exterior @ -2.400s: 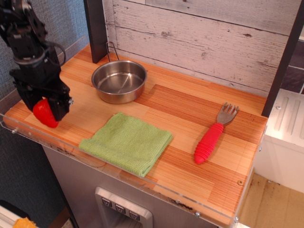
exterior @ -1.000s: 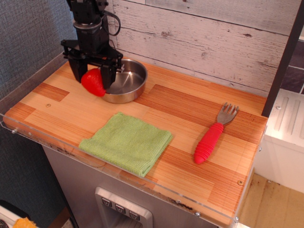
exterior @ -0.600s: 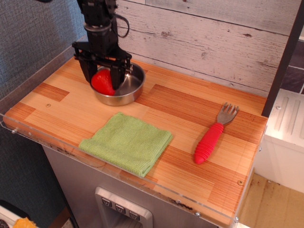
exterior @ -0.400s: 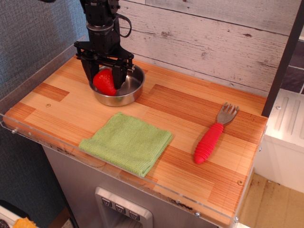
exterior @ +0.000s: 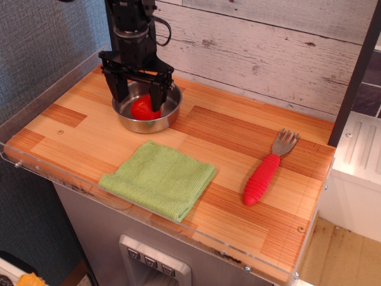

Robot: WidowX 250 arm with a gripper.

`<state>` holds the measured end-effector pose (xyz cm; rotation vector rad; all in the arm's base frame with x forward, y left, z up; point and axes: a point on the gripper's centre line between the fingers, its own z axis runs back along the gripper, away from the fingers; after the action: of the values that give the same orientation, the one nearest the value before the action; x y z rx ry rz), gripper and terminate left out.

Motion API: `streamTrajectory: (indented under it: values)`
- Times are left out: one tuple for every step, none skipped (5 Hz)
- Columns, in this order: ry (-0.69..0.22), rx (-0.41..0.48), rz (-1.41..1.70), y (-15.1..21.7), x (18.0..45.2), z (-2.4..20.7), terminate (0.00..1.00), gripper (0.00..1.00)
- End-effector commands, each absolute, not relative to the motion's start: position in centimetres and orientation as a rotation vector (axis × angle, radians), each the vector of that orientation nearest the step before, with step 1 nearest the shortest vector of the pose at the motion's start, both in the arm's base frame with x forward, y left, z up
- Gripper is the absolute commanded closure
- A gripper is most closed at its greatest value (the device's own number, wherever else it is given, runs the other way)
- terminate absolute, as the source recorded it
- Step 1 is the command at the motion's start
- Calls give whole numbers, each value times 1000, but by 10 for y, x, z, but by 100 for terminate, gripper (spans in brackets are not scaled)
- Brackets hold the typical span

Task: Put the red capsicum in the pot

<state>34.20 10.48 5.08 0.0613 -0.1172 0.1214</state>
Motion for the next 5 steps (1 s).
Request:
streamTrajectory:
  values:
    - [-262, 65, 86, 89, 317, 126, 0, 0]
    - [-239, 24, 65, 82, 294, 128, 0, 0]
    - [-199, 17, 23, 81, 292, 119, 0, 0]
    - [-178, 28, 20, 81, 293, 112, 0, 0]
    - [-178, 28, 20, 81, 293, 112, 0, 0]
